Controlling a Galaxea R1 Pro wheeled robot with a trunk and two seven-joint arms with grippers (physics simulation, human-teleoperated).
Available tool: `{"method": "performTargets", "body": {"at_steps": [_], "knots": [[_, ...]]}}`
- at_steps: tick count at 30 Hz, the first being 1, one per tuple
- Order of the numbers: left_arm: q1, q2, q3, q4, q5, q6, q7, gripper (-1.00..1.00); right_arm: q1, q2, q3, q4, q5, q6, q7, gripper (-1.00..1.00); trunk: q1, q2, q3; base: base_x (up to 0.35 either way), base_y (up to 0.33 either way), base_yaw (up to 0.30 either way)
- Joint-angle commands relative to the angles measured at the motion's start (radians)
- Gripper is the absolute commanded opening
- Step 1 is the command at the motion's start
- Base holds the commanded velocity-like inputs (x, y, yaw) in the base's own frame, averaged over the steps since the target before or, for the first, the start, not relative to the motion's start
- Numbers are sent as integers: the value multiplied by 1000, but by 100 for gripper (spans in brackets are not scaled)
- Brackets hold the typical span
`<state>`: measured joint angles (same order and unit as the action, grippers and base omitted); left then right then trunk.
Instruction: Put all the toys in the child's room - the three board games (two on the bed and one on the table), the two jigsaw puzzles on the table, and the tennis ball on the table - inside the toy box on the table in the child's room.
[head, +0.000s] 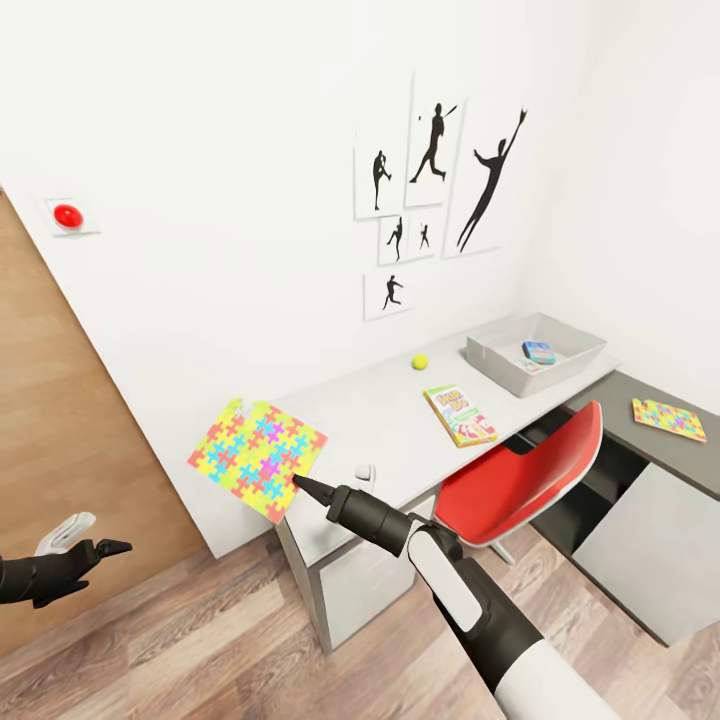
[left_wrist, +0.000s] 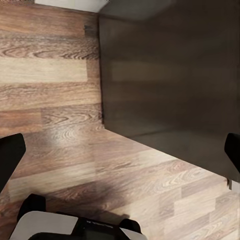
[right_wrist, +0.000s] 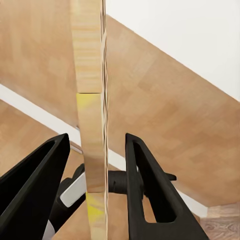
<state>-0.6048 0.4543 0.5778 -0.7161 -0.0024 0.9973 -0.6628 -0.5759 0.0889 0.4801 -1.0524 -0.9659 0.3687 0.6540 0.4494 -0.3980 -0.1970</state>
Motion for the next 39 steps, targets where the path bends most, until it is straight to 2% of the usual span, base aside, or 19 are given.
{"method": "performTargets", "body": {"at_steps": [1, 32, 39], "knots": [[-1, 0, 3, 0, -1, 7, -3, 100, -1, 0, 0, 0, -10, 9, -1, -100, 1, -2, 0, 0, 0, 0], [-1, 0, 2, 0, -1, 7, -3, 100, -1, 15, 0, 2, -8, 9, -1, -100, 1, -2, 50, 0, 0, 0], [-1, 0, 2, 0, -1, 7, -3, 100, -1, 15, 19, -1, 12, 9, -1, -100, 1, -2, 54, 0, 0, 0]]}}
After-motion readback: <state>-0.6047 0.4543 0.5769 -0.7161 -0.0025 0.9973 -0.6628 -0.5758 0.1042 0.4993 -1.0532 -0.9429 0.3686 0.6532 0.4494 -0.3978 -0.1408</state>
